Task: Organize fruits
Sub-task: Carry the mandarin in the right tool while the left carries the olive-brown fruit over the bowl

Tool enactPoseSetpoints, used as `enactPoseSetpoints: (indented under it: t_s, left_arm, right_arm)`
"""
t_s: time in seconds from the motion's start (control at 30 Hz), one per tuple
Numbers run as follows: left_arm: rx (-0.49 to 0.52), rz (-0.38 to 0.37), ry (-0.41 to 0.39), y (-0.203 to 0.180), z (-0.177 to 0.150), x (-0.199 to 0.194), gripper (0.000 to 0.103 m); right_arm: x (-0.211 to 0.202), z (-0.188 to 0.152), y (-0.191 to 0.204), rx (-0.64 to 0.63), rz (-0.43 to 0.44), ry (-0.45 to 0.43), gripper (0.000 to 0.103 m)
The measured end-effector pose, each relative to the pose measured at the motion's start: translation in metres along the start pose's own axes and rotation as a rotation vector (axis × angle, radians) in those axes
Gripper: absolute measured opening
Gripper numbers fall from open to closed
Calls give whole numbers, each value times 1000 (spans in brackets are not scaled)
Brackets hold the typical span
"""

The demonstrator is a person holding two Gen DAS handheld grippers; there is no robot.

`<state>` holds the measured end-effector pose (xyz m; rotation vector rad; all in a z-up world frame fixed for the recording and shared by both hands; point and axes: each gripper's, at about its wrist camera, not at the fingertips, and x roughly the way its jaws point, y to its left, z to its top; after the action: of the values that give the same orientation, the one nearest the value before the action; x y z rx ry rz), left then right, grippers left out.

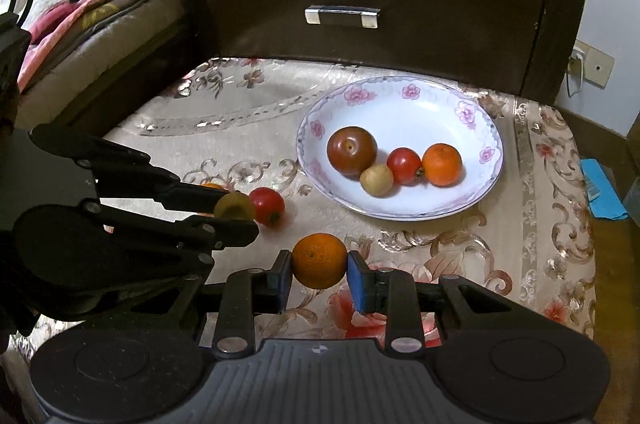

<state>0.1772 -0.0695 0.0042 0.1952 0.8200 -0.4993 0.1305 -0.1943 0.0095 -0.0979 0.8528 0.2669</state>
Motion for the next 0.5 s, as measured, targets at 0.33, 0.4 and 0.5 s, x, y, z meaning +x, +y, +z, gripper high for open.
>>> enactPoseSetpoints:
  t_s: [0.33,0.4,0.5]
  left_arm:
    - [-18,14,-31,0,17,2,33]
    - [-22,18,-37,0,20,3,33]
    - [-26,21,-42,-1,27,5,33]
  right_arm:
    - [-2,7,-7,28,-27,-26,24]
    - [-2,9,-8,33,-35,-35,24]
    - [-3,12,-10,43,-49,-46,24]
